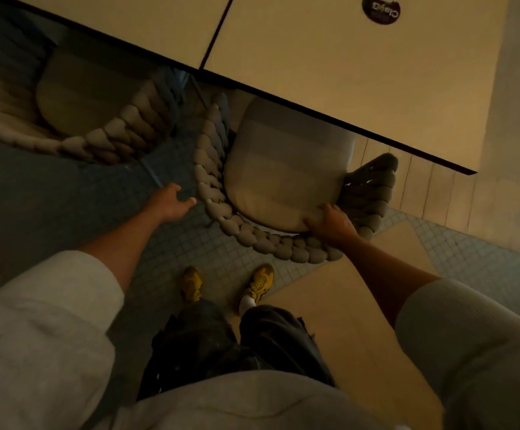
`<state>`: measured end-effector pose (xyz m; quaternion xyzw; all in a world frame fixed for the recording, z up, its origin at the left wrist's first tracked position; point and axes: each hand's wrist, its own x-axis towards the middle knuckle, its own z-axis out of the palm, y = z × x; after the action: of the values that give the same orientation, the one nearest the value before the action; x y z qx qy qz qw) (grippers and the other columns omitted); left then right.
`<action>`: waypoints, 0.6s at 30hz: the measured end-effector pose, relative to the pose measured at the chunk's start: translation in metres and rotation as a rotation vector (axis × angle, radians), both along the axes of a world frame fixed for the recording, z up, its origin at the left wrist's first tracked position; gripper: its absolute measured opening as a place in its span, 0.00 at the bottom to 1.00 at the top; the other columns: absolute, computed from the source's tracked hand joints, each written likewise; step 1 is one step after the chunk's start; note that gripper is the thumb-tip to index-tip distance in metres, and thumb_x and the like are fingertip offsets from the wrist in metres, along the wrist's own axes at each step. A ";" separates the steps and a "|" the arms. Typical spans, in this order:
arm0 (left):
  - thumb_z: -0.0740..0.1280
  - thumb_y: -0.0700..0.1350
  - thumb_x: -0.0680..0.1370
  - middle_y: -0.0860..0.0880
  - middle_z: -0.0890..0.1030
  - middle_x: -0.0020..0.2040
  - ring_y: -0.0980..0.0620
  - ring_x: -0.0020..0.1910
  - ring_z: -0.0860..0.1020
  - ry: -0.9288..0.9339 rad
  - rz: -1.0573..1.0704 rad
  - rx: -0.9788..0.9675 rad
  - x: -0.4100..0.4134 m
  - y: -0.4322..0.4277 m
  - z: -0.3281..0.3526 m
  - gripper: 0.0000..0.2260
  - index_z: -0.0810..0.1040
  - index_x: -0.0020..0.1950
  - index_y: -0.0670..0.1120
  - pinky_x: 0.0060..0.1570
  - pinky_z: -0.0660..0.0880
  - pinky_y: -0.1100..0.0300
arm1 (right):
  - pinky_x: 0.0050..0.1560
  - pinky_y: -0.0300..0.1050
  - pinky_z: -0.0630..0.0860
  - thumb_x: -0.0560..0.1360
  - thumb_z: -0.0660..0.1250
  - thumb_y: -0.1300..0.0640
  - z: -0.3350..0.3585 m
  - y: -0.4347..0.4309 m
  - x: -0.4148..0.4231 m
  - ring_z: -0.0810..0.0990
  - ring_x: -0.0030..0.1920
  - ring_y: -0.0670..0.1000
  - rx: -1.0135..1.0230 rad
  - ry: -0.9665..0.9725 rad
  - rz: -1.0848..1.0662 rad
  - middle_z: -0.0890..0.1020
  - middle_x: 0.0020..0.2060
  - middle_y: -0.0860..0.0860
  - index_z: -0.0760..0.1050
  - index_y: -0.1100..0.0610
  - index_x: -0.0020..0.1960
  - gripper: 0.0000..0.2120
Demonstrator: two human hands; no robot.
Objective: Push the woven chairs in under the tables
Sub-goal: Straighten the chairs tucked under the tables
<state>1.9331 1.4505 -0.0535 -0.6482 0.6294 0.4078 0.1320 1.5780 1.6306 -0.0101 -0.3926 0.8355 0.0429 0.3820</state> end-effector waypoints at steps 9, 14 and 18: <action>0.67 0.61 0.81 0.39 0.71 0.76 0.41 0.74 0.71 0.083 0.212 -0.044 0.125 -0.002 0.022 0.32 0.68 0.77 0.42 0.72 0.67 0.51 | 0.63 0.49 0.71 0.78 0.62 0.30 0.018 -0.060 0.130 0.75 0.69 0.58 -0.039 -0.158 -0.057 0.76 0.72 0.55 0.66 0.52 0.78 0.37; 0.64 0.63 0.81 0.41 0.71 0.77 0.41 0.75 0.70 0.071 0.218 -0.083 0.232 -0.014 0.046 0.32 0.67 0.78 0.44 0.71 0.67 0.52 | 0.50 0.48 0.77 0.79 0.63 0.31 0.025 -0.084 0.211 0.81 0.52 0.50 -0.032 -0.318 -0.183 0.80 0.58 0.48 0.65 0.45 0.77 0.32; 0.62 0.66 0.81 0.41 0.70 0.77 0.41 0.75 0.70 0.012 0.229 -0.111 0.327 -0.027 0.068 0.33 0.67 0.79 0.45 0.71 0.67 0.52 | 0.36 0.51 0.78 0.66 0.68 0.23 0.022 -0.103 0.278 0.81 0.39 0.55 -0.068 -0.437 -0.344 0.85 0.55 0.58 0.71 0.43 0.70 0.39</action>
<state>2.2597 1.4230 0.0147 -0.7195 0.5737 0.3887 0.0449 1.8564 1.5279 0.0121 -0.2574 0.7886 -0.1365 0.5414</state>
